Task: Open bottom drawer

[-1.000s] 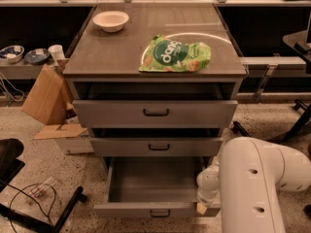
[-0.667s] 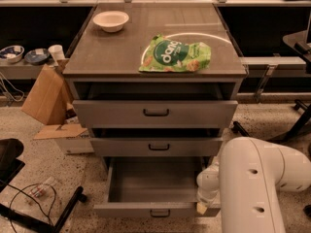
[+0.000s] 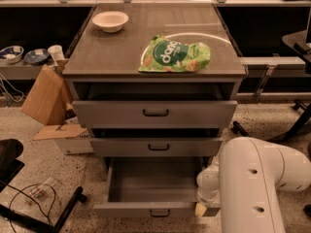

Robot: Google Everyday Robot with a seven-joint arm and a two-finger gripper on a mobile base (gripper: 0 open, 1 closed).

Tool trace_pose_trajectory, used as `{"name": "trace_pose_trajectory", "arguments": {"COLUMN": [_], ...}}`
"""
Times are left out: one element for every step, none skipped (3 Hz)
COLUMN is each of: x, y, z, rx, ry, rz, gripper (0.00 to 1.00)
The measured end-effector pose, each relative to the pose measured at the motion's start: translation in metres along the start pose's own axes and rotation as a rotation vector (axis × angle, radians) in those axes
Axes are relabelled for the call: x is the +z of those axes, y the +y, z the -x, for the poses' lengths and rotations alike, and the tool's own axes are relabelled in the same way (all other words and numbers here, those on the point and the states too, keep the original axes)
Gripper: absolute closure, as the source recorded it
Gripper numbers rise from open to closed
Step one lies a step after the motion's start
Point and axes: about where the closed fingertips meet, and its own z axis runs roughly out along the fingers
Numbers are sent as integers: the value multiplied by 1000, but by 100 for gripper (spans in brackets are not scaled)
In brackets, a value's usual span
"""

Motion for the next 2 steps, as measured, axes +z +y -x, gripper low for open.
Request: {"name": "trace_pose_trajectory", "arguments": {"x": [0, 4], "y": [0, 4], "z": [0, -3], "rx": [0, 2], "ry": [0, 1], "rz": [0, 4], "gripper": [0, 0]}}
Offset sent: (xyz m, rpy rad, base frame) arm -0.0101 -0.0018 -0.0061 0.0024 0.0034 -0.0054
